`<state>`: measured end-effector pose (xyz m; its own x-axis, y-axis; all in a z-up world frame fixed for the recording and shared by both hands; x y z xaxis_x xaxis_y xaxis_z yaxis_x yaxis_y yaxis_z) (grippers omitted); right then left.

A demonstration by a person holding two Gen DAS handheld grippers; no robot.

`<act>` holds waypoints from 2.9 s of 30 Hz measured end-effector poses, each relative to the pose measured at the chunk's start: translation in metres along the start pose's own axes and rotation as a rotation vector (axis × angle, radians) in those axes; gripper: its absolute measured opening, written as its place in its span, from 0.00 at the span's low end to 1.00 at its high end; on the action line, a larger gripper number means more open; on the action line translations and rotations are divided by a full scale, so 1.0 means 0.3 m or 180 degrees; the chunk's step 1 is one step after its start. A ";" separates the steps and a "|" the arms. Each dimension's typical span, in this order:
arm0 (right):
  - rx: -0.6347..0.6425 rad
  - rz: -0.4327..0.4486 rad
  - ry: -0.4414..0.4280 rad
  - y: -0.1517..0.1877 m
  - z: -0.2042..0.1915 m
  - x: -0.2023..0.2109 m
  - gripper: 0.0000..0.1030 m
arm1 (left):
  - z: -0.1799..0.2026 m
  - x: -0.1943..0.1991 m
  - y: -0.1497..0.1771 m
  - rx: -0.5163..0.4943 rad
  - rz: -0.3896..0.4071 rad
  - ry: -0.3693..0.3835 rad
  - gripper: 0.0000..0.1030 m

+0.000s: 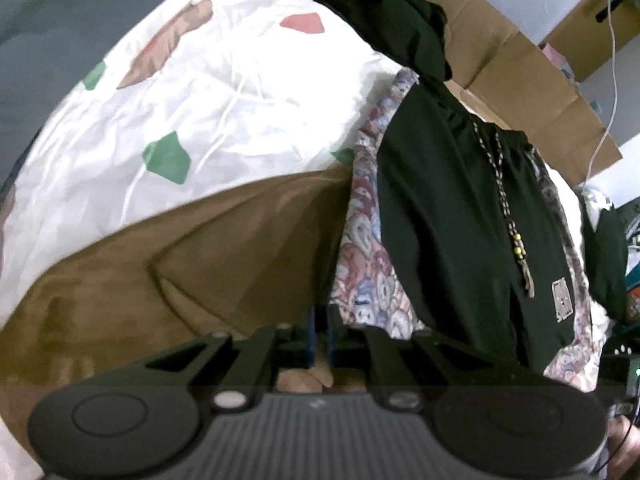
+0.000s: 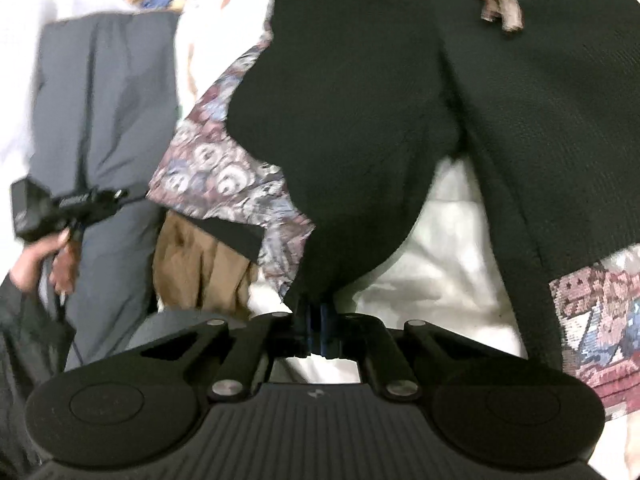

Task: Fold clothes

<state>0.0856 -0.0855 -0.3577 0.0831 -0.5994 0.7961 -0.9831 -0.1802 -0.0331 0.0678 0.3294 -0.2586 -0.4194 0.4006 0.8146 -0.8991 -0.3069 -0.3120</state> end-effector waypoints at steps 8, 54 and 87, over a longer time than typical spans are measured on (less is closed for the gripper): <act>0.0083 -0.0382 0.0563 0.012 0.058 -0.043 0.09 | -0.116 -0.054 0.072 0.0207 -0.0189 -0.0291 0.07; -0.0036 -0.0430 0.0343 -0.009 0.064 -0.042 0.55 | -0.141 -0.093 0.065 0.0031 -0.0322 -0.0328 0.19; 0.0411 -0.0521 0.1036 -0.052 0.031 0.017 0.18 | -0.103 -0.052 0.033 0.0127 -0.0268 -0.0488 0.12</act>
<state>0.1028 -0.0930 -0.3586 0.1606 -0.2794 0.9466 -0.9307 -0.3622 0.0510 0.0615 0.3469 -0.2895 -0.3162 0.2909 0.9030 -0.9233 -0.3132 -0.2224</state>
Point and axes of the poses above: each gripper's, at about its wrist camera, not at the fingertips, and x roughly against the way its jaws point, z to its right, y to its underside, the point moved 3 cm from there along -x, roughly the way its jaws point, and after that the axes turned 15 degrees about y, right-handed, at the moved point
